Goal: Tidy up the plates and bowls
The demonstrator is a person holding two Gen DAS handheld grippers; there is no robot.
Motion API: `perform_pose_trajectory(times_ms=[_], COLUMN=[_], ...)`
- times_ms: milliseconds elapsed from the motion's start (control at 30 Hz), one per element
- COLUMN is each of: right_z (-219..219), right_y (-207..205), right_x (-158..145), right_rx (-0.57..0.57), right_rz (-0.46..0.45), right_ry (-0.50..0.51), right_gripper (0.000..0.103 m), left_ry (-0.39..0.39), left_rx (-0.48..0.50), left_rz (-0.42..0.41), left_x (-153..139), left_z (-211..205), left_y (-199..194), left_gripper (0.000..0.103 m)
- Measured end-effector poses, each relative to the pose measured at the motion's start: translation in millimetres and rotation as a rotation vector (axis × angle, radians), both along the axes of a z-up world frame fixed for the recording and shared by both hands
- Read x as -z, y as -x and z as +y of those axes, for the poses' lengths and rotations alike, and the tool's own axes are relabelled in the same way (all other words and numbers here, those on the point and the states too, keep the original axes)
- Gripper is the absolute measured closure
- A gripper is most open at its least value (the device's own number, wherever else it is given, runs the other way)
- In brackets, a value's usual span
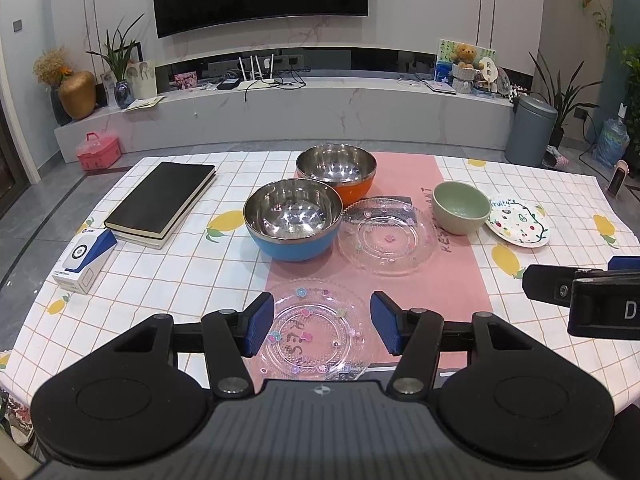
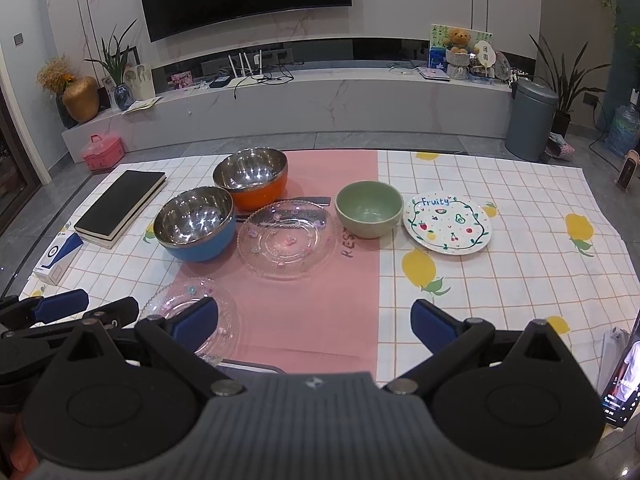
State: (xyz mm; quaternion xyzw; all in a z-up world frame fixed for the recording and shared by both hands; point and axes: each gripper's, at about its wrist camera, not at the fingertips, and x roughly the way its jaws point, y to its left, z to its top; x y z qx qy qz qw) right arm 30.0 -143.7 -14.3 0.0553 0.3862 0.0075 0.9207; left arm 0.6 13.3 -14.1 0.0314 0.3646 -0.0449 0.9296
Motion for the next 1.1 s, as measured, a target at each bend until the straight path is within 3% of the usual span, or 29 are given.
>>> perform_pose_trajectory(times_ms=[767, 1100], right_z=[5, 11], right_y=[-2, -18], right_x=[10, 43], right_rx=[-0.02, -0.083], right_rz=[0.018, -0.067], right_ry=[0.002, 0.0], right_gripper=[0.003, 0.003], left_ry=[-0.01, 0.007], left_rx=[0.004, 0.002], left_rz=[0.024, 0.027], left_x=[4, 20], left_z=[2, 23], left_y=[0, -15], left_gripper=[0.037, 0.037])
